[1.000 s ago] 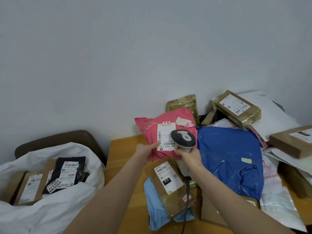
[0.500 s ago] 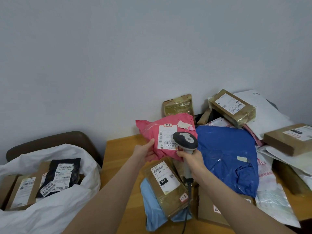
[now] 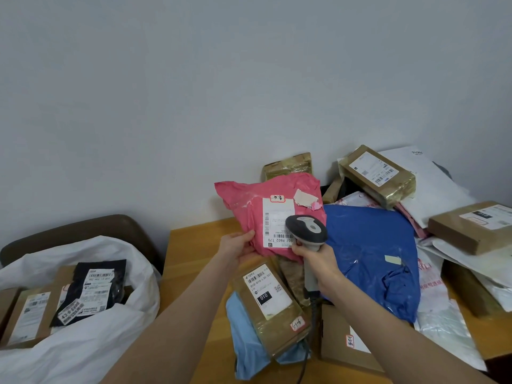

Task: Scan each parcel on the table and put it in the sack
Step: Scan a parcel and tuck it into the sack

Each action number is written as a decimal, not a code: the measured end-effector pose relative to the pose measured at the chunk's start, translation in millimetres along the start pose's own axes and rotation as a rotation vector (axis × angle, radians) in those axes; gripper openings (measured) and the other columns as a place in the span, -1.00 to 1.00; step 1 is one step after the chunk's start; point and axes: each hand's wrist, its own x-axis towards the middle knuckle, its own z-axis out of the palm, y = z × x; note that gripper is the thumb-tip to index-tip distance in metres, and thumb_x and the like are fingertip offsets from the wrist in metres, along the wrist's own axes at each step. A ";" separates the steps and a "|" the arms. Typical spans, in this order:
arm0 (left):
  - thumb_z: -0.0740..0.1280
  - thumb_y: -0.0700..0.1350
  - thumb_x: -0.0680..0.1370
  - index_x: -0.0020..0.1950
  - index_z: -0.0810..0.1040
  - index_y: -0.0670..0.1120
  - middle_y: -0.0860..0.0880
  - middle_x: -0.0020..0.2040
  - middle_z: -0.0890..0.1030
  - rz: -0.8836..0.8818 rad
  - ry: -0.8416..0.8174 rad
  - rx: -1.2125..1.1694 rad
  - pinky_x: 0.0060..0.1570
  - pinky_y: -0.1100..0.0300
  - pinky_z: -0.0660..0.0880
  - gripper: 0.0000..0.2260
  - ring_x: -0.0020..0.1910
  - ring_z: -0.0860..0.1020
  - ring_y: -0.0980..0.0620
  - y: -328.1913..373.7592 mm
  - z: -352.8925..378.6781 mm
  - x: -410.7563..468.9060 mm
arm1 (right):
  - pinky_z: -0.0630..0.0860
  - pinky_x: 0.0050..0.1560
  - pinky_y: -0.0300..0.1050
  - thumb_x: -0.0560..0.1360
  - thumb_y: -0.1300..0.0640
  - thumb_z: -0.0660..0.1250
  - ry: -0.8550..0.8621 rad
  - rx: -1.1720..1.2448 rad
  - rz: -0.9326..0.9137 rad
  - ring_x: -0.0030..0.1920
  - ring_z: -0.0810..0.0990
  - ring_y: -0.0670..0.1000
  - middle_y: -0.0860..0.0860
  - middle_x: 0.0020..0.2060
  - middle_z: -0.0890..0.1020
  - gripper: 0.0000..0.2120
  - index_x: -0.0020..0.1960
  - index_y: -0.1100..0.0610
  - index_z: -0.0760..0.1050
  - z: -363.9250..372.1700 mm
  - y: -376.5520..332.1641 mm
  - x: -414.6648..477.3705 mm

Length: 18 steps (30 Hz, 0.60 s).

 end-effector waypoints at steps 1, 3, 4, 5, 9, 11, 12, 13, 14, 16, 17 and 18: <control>0.43 -0.27 0.48 -0.04 0.49 -0.27 -0.19 -0.19 0.64 0.022 0.027 0.010 -0.39 0.05 0.63 -0.85 -0.32 0.65 -0.06 -0.6 -0.5 2.3 | 0.55 0.06 0.01 0.40 0.17 0.52 0.002 0.013 0.000 0.03 0.59 0.08 0.08 0.00 0.63 -0.62 0.16 0.17 0.50 0.5 -0.2 -1.4; 0.41 -0.27 0.50 -0.10 0.49 -0.23 -0.16 -0.23 0.63 0.057 0.068 0.030 -0.38 0.09 0.63 -0.89 -0.34 0.65 -0.04 -1.3 -4.7 6.9 | 0.52 0.03 -0.01 0.41 0.14 0.51 0.046 0.025 -0.011 -0.03 0.57 0.03 0.02 -0.07 0.61 -0.66 0.12 0.11 0.48 1.1 -0.6 -6.2; 0.39 -0.26 0.51 -0.10 0.49 -0.22 -0.16 -0.22 0.64 0.074 0.084 0.034 -0.34 0.09 0.63 -0.91 -0.32 0.65 -0.04 -1.9 -8.4 9.9 | 0.52 0.01 0.01 0.42 0.12 0.50 0.074 0.011 -0.014 -0.06 0.56 0.02 0.00 -0.10 0.60 -0.68 0.11 0.10 0.48 0.7 -0.6 -10.0; 0.38 -0.27 0.53 -0.11 0.48 -0.21 -0.16 -0.21 0.65 0.092 0.098 0.035 -0.29 0.08 0.64 -0.92 -0.30 0.65 -0.04 -2.6 -12.3 13.3 | 0.54 -0.01 0.03 0.43 0.10 0.49 0.086 -0.010 -0.012 -0.08 0.57 0.03 0.01 -0.12 0.60 -0.70 0.08 0.10 0.48 -0.3 -0.5 -14.8; 0.34 -0.28 0.55 -0.18 0.45 -0.17 -0.16 -0.20 0.63 0.169 0.159 0.043 -0.03 -0.03 0.60 -0.87 -0.27 0.63 -0.04 -4.4 -24.1 22.2 | 0.52 -0.40 -0.13 0.45 0.18 0.44 -0.030 0.006 0.050 -0.46 0.57 -0.01 0.09 -0.43 0.64 -0.86 -0.20 0.24 0.56 -3.6 2.1 -39.8; 0.34 -0.28 0.55 -0.20 0.45 -0.16 -0.16 -0.19 0.62 0.194 0.184 0.049 -0.03 -0.01 0.59 -0.85 -0.25 0.62 -0.05 -5.9 -25.7 23.8 | 0.44 -0.49 -0.20 0.45 0.24 0.41 -0.079 -0.013 0.071 -0.55 0.50 -0.03 0.08 -0.53 0.58 -0.85 -0.26 0.28 0.54 -1.8 2.7 -52.2; 0.34 -0.28 0.55 -0.20 0.45 -0.16 -0.16 -0.17 0.62 0.201 0.195 0.050 -0.04 0.00 0.59 -0.86 -0.23 0.62 -0.06 -6.8 -25.9 24.3 | 0.43 -0.51 -0.21 0.45 0.25 0.41 -0.093 -0.021 0.077 -0.56 0.49 -0.03 0.08 -0.53 0.57 -0.87 -0.24 0.30 0.55 -0.5 2.6 -57.6; 0.33 -0.28 0.55 -0.19 0.46 -0.16 -0.17 -0.15 0.62 0.206 0.206 0.053 -0.04 0.00 0.59 -0.86 -0.21 0.62 -0.07 -7.6 -26.2 24.7 | 0.43 -0.51 -0.23 0.46 0.26 0.41 -0.103 -0.026 0.084 -0.55 0.48 -0.03 0.08 -0.53 0.57 -0.88 -0.20 0.31 0.55 0.7 2.7 -62.1; 0.33 -0.27 0.56 -0.19 0.46 -0.16 -0.17 -0.14 0.63 0.209 0.219 0.057 -0.04 0.00 0.59 -0.86 -0.20 0.62 -0.07 -8.3 -26.9 25.1 | 0.43 -0.51 -0.24 0.46 0.26 0.41 -0.111 -0.027 0.090 -0.55 0.49 -0.04 0.08 -0.52 0.58 -0.89 -0.16 0.33 0.56 1.9 2.2 -66.4; 0.33 -0.27 0.56 -0.19 0.47 -0.16 -0.17 -0.15 0.63 0.215 0.241 0.066 -0.04 0.00 0.59 -0.86 -0.20 0.62 -0.07 -9.0 -27.9 25.1 | 0.43 -0.50 -0.24 0.46 0.27 0.41 -0.125 -0.038 0.097 -0.54 0.49 -0.03 0.09 -0.51 0.58 -0.88 -0.12 0.34 0.56 3.8 1.1 -72.5; 0.33 -0.27 0.56 -0.19 0.47 -0.16 -0.17 -0.16 0.62 0.219 0.250 0.069 -0.03 0.00 0.59 -0.86 -0.20 0.62 -0.07 -9.5 -28.6 25.0 | 0.43 -0.50 -0.24 0.46 0.27 0.40 -0.130 -0.047 0.100 -0.54 0.48 -0.03 0.10 -0.50 0.58 -0.89 -0.14 0.34 0.55 4.5 0.4 -74.5; 0.33 -0.27 0.56 -0.19 0.47 -0.16 -0.16 -0.16 0.62 0.221 0.258 0.072 -0.03 -0.01 0.59 -0.86 -0.19 0.62 -0.08 -9.9 -29.1 24.9 | 0.42 -0.50 -0.23 0.46 0.28 0.40 -0.134 -0.051 0.103 -0.54 0.48 -0.03 0.11 -0.50 0.57 -0.90 -0.16 0.33 0.55 4.9 -0.8 -75.9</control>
